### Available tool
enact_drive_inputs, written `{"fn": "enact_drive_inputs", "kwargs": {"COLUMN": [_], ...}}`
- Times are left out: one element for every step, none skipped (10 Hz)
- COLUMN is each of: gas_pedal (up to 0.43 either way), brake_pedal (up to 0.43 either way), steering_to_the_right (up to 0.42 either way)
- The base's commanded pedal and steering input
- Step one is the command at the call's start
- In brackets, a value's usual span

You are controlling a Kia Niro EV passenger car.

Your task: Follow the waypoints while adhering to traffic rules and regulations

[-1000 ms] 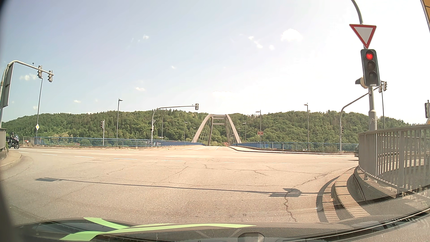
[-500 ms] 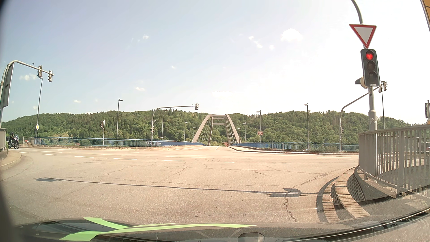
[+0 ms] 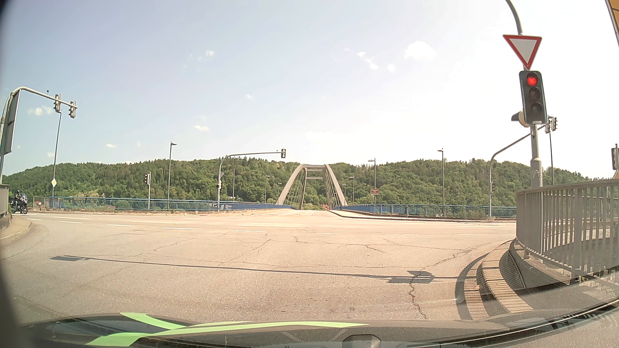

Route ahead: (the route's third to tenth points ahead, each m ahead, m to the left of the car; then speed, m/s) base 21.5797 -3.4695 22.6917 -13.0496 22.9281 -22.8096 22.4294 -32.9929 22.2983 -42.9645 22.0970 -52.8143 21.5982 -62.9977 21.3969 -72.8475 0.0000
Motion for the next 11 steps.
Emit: {"fn": "enact_drive_inputs", "kwargs": {"gas_pedal": [0.0, 0.0, 0.0, 0.0, 0.0, 0.0, 0.0, 0.0, 0.0, 0.0, 0.0], "brake_pedal": [0.396, 0.396, 0.396, 0.396, 0.396, 0.396, 0.396, 0.396, 0.396, 0.39, 0.39], "steering_to_the_right": [0.036, 0.036, 0.036, 0.036, 0.036, 0.036, 0.036, 0.036, 0.037, 0.036, 0.036]}}
